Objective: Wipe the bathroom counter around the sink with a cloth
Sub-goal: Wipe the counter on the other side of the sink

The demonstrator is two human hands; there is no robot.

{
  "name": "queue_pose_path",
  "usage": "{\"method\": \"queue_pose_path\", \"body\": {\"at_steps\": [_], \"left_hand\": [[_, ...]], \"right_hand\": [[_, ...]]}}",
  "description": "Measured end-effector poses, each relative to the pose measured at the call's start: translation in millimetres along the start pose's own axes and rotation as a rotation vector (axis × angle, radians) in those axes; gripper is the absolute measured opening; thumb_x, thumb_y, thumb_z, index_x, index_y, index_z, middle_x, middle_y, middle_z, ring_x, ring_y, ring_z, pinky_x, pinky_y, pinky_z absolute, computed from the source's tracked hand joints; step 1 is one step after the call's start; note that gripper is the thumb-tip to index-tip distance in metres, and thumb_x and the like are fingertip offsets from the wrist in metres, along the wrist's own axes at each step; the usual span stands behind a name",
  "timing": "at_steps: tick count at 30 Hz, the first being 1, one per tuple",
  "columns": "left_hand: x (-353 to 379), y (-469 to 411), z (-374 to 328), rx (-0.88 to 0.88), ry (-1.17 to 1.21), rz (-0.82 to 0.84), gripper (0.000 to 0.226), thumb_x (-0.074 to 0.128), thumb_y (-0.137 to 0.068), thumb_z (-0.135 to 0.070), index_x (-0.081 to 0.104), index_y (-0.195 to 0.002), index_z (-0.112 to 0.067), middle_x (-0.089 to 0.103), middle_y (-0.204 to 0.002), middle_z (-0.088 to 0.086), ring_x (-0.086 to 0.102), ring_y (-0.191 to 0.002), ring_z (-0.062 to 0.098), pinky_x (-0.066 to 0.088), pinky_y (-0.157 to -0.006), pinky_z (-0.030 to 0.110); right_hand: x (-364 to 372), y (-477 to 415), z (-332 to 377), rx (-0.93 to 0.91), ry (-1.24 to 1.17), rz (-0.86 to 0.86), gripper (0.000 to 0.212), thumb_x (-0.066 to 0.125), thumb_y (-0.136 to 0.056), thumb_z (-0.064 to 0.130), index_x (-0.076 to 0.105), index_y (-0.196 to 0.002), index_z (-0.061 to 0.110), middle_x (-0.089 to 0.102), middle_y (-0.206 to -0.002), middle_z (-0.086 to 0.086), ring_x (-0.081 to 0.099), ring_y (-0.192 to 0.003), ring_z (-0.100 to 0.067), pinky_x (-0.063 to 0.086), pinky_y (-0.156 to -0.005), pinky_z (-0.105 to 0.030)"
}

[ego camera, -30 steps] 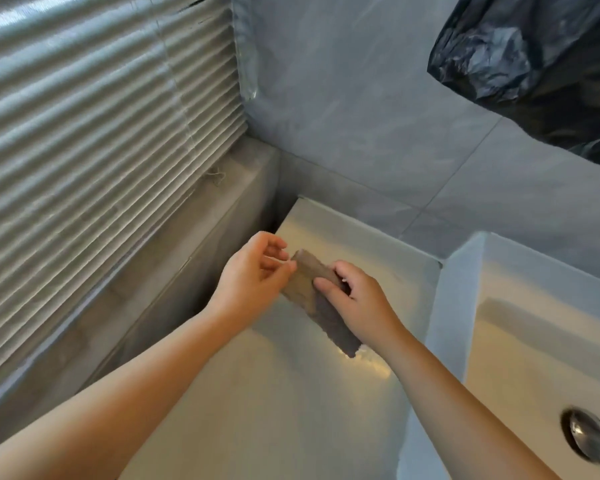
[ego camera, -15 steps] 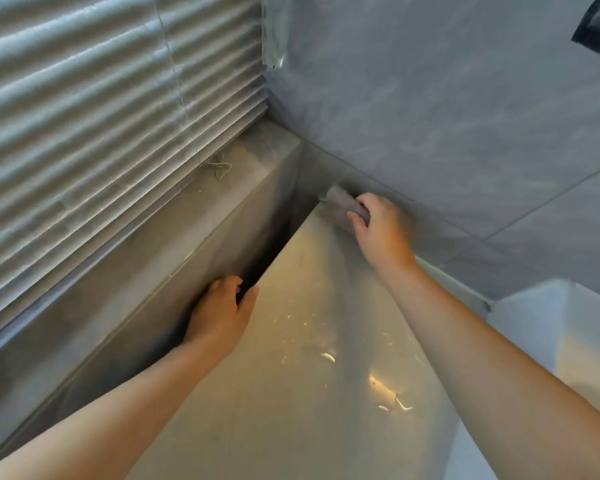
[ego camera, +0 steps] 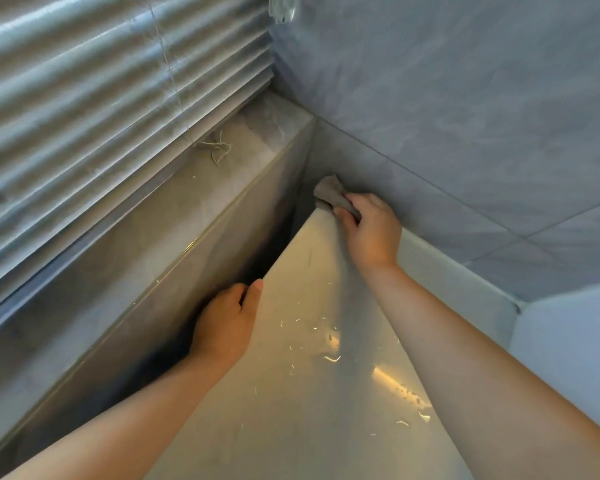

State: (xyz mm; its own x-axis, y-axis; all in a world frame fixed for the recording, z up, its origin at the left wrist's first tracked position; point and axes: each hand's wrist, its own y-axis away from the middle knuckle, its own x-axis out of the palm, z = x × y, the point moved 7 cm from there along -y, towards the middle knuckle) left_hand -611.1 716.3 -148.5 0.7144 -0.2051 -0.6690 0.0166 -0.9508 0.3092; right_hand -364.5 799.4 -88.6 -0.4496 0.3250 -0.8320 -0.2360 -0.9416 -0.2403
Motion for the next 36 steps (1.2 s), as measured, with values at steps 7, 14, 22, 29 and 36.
{"method": "queue_pose_path", "body": {"at_steps": [7,14,22,29,36], "left_hand": [[1,0,1,0.019,-0.014,-0.032,0.048,0.032,-0.097,-0.049,0.064,-0.083,-0.015,0.063,-0.081,-0.001,0.056,-0.072,0.016,0.041,-0.064,0.031],[-3,3,-3,0.026,-0.101,-0.089,0.05,0.03,-0.096,-0.05,0.067,-0.084,-0.018,0.065,-0.081,0.001,0.057,-0.073,0.021,0.045,-0.065,0.032],[-5,5,-9,0.04,-0.193,-0.108,0.054,0.029,-0.098,-0.047,0.065,-0.073,-0.015,0.06,-0.071,0.003,0.057,-0.068,0.024,0.041,-0.06,0.031],[-6,5,-10,0.02,-0.224,-0.104,0.057,0.028,-0.097,-0.049,0.065,-0.072,-0.014,0.062,-0.069,0.004,0.056,-0.065,0.023,0.047,-0.061,0.034],[-6,6,-12,0.036,-0.266,-0.126,0.053,0.031,-0.098,-0.045,0.065,-0.073,-0.013,0.059,-0.069,0.003,0.055,-0.065,0.025,0.041,-0.059,0.032]], "right_hand": [[3,40,16,-0.062,-0.102,0.07,0.025,0.063,-0.086,0.03,0.07,-0.107,0.019,0.067,-0.1,0.0,0.06,-0.091,-0.019,0.049,-0.076,-0.029],[-20,54,17,0.109,-0.357,0.202,0.016,0.071,-0.081,0.023,0.075,-0.097,0.021,0.071,-0.083,0.009,0.062,-0.078,-0.005,0.046,-0.071,-0.019],[-77,22,-31,-0.048,0.038,-0.147,0.025,0.067,-0.078,0.016,0.072,-0.102,0.007,0.073,-0.096,-0.009,0.066,-0.085,-0.03,0.05,-0.075,-0.034],[-41,35,-55,0.184,-0.122,-0.047,0.032,0.069,-0.079,0.028,0.071,-0.108,0.017,0.073,-0.103,-0.003,0.067,-0.092,-0.021,0.053,-0.08,-0.037],[-45,69,-45,0.235,-0.153,-0.033,0.03,0.074,-0.077,0.029,0.073,-0.106,0.021,0.074,-0.097,0.0,0.068,-0.088,-0.017,0.051,-0.078,-0.028]]}}
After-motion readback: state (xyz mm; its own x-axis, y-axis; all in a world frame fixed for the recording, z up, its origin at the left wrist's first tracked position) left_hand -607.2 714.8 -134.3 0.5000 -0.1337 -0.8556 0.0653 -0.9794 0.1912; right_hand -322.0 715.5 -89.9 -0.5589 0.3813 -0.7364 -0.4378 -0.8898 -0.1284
